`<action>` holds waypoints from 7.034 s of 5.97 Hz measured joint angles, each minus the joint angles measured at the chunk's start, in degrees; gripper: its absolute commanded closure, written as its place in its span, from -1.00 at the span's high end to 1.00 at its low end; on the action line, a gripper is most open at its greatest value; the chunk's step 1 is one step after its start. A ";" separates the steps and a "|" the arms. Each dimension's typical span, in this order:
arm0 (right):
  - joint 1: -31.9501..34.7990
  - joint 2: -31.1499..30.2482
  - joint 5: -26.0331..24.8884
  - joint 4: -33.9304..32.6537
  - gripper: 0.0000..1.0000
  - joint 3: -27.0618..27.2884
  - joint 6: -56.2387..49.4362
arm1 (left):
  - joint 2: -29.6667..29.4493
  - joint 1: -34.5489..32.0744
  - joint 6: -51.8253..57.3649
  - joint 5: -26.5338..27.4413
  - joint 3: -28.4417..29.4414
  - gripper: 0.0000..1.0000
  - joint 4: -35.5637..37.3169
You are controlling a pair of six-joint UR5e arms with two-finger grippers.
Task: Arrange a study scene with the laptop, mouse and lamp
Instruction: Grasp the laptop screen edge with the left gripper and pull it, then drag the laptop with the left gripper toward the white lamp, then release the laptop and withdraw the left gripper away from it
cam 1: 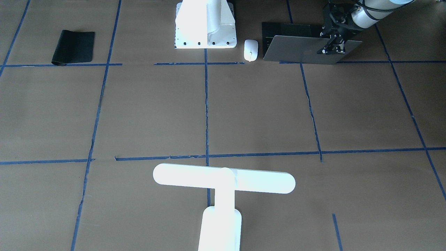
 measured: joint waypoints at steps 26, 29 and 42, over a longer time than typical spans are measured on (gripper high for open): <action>0.00 0.06 -0.08 -0.09 1.00 -0.77 0.11 | -62.68 -7.03 -1.17 13.25 45.49 -0.71 8.18; 0.00 0.08 -0.15 -0.09 1.00 -0.85 0.09 | -63.28 -6.84 -0.99 14.12 49.12 0.34 4.11; -0.11 0.71 0.04 0.55 1.00 0.73 0.23 | -31.61 -21.41 0.82 10.35 26.70 1.00 15.64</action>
